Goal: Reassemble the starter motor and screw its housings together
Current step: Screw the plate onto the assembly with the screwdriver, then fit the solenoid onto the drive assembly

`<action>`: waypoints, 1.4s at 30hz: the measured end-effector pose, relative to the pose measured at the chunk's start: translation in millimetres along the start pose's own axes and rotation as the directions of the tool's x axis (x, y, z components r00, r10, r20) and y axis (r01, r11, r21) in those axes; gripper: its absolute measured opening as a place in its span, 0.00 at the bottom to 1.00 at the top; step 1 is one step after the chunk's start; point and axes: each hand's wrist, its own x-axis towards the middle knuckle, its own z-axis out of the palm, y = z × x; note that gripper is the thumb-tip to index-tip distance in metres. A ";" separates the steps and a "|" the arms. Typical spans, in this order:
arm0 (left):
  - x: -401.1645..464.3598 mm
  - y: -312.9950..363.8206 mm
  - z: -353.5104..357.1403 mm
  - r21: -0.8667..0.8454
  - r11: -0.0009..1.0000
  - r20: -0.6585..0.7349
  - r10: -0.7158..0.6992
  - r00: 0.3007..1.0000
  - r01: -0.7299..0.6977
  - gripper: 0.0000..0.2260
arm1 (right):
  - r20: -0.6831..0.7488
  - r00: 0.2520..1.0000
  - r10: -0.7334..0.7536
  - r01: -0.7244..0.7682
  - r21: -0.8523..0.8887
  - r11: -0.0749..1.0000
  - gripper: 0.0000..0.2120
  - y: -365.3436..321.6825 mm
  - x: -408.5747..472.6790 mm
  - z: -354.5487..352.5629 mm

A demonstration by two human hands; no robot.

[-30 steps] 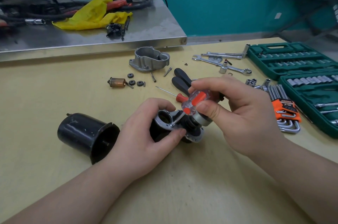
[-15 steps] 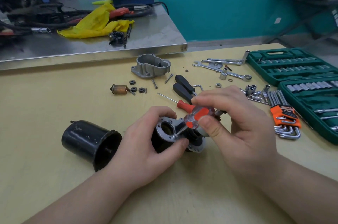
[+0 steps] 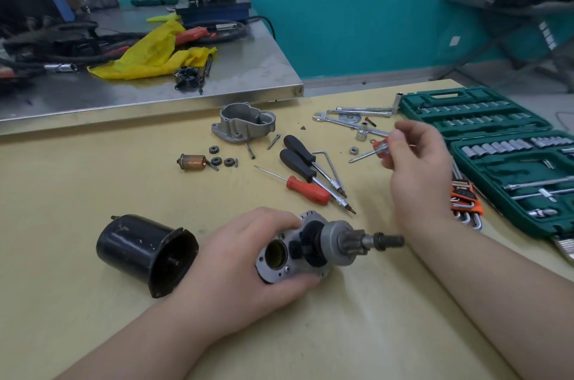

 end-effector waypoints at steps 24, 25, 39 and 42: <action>29.6 -100.5 -158.7 -0.690 0.546 -0.342 -0.824 0.451 0.475 0.29 | 0.585 0.808 -0.071 0.536 -0.678 0.503 0.10 -15.3 -28.9 13.9; 27.1 -109.8 -160.3 -0.697 0.517 -0.326 -0.846 0.422 0.497 0.31 | 0.653 0.744 -0.138 0.606 -0.574 0.551 0.12 -18.0 -37.1 15.6; 17.3 -151.7 -145.3 -0.697 0.243 -0.095 -0.964 0.249 0.675 0.21 | 0.956 0.279 -0.088 0.787 -0.175 0.591 0.13 -4.7 -78.3 28.0; 21.7 -149.5 -141.7 -0.372 0.420 -0.271 -0.902 0.336 0.828 0.22 | 0.954 0.285 -0.098 0.769 -0.166 0.618 0.12 -4.3 -79.1 27.1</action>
